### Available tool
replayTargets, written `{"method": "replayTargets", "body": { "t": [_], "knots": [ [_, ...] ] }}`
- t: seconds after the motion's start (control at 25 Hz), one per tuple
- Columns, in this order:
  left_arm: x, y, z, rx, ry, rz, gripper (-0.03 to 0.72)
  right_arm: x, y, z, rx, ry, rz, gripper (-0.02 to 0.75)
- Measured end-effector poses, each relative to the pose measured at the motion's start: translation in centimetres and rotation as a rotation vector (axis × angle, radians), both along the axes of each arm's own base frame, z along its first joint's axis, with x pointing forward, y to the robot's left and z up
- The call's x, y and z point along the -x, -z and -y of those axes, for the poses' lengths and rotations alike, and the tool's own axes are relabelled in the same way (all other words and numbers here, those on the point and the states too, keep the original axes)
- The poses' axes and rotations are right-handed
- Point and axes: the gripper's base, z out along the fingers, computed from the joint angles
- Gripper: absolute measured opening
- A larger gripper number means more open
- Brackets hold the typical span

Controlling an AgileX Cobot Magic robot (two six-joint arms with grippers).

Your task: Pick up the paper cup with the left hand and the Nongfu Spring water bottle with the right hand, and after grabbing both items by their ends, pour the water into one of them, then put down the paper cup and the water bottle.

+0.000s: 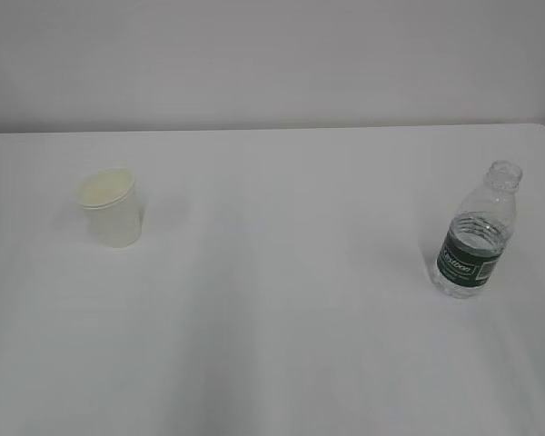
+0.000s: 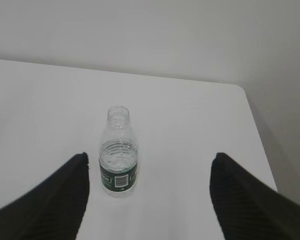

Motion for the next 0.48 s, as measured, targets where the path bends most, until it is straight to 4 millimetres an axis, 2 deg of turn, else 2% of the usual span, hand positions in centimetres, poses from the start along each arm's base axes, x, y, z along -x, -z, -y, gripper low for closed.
{"method": "replayTargets", "body": {
  "t": [0.48],
  "knots": [
    [-3.3,0.3,-0.1,-0.003,-0.014,0.035,0.494,-3.7,-0.1,-0.3,0.000,-0.004,0.020,0.573]
  ]
}}
